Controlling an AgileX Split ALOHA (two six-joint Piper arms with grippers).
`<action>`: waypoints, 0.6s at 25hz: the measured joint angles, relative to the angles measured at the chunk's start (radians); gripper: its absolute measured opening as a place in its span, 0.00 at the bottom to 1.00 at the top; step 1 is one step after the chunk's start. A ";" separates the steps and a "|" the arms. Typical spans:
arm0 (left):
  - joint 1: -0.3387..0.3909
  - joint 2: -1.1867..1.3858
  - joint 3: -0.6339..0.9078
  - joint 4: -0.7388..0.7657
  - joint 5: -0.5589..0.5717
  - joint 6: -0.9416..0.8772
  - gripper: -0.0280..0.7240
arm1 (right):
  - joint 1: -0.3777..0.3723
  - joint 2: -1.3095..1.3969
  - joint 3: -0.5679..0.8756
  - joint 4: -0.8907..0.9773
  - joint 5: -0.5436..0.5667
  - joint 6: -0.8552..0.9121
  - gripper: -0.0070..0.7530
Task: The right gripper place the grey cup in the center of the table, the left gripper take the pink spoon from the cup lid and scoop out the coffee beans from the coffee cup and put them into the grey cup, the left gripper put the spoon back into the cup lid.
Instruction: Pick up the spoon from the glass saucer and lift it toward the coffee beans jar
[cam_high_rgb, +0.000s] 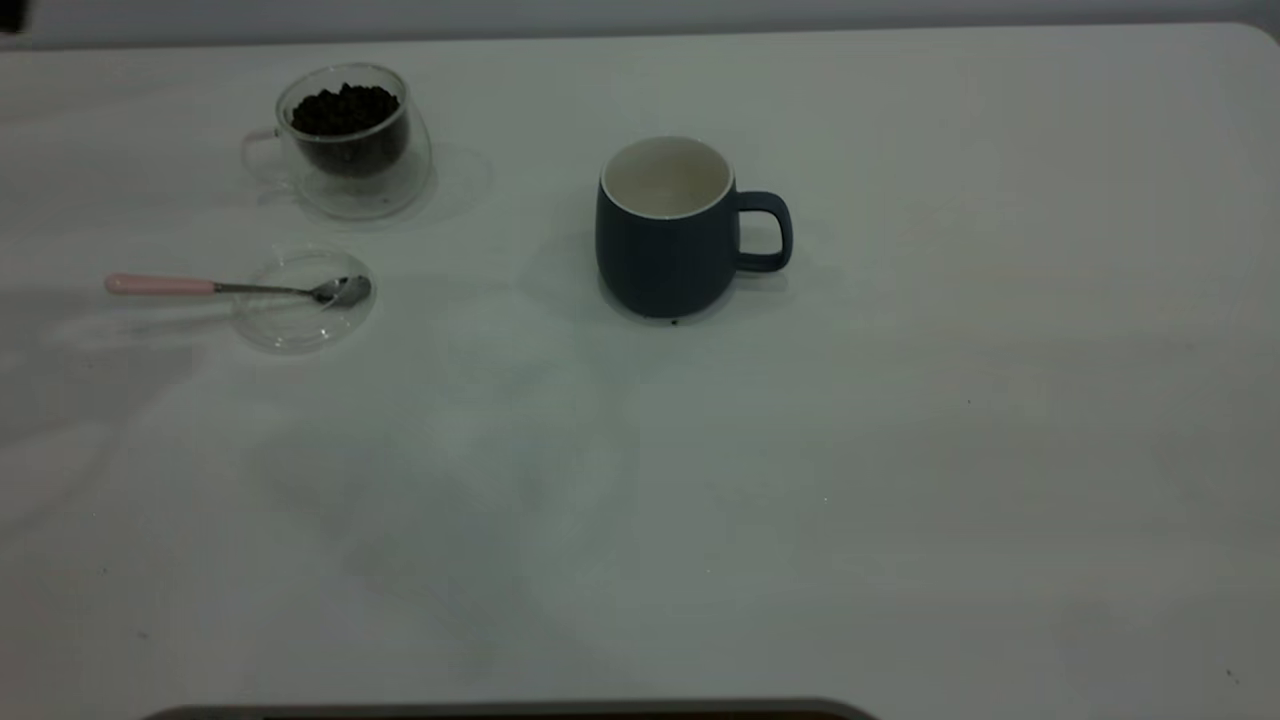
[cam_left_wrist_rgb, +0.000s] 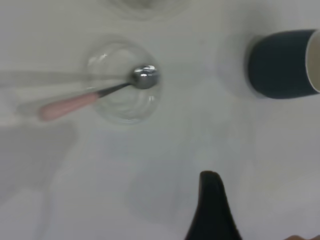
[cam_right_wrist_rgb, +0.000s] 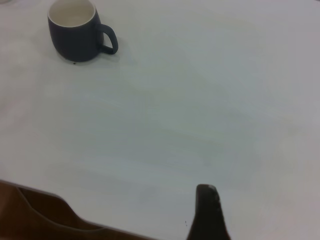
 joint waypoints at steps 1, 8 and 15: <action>0.039 0.020 0.000 -0.015 0.017 0.043 0.83 | 0.000 0.000 0.000 0.000 0.000 0.000 0.79; 0.180 0.222 -0.014 -0.078 0.079 0.259 0.83 | 0.000 0.000 0.000 0.000 0.000 0.000 0.79; 0.197 0.423 -0.134 -0.080 0.110 0.321 0.83 | 0.000 0.000 0.000 0.000 0.000 0.000 0.79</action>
